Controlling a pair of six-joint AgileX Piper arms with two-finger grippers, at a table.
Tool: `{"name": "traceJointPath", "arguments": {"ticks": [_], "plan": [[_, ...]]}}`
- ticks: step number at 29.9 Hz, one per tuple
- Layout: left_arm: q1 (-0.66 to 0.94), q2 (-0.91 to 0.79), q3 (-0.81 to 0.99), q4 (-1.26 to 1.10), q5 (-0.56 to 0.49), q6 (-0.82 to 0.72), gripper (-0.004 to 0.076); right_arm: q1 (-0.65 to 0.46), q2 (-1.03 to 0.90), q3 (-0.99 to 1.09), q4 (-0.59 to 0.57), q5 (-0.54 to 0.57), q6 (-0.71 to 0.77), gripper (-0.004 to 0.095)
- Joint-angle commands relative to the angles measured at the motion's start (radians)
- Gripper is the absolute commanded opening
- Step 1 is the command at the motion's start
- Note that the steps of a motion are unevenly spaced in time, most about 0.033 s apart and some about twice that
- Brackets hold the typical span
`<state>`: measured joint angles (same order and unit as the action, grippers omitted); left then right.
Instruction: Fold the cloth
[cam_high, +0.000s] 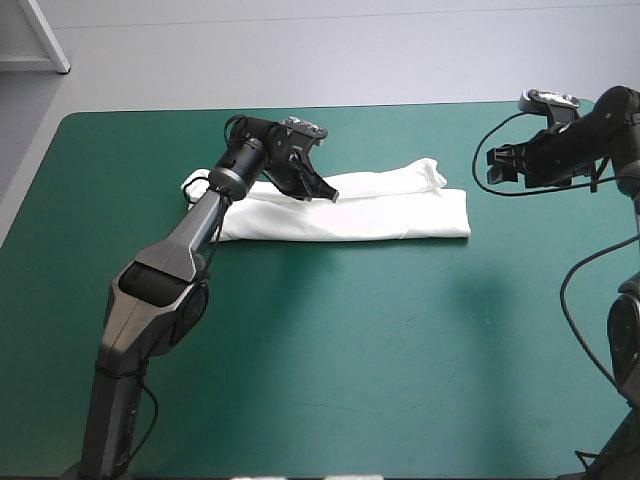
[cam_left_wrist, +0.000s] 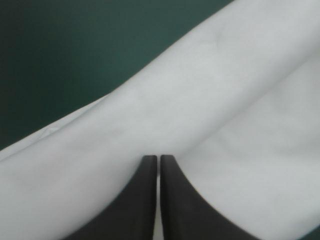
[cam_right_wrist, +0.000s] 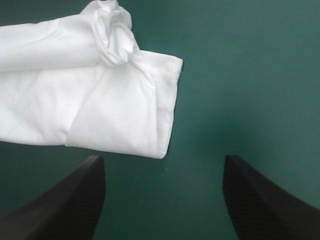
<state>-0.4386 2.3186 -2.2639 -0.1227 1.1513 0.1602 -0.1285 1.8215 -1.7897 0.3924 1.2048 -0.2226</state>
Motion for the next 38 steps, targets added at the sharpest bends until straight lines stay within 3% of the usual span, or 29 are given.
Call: {"name": "traceJointPath", "arguments": {"ticks": [1, 13, 24, 38], "plan": [[-0.009, -0.037, -0.029, -0.016, -0.040, -0.003, 0.0019, -0.040, -0.029, -0.013, 0.074, -0.027, -0.029, 0.0624], [-0.017, 0.039, -0.029, -0.009, 0.006, -0.015, 0.0019, -0.041, 0.117, -0.013, 0.213, -0.034, -0.029, 0.0624], [-0.017, 0.039, -0.029, -0.009, 0.009, -0.019, 0.0019, 0.050, 0.213, -0.013, 0.216, -0.094, -0.025, 0.0624], [-0.017, 0.039, -0.029, -0.012, 0.019, -0.019, 0.0019, 0.072, 0.281, -0.013, 0.280, -0.090, 0.001, 0.0616]]}}
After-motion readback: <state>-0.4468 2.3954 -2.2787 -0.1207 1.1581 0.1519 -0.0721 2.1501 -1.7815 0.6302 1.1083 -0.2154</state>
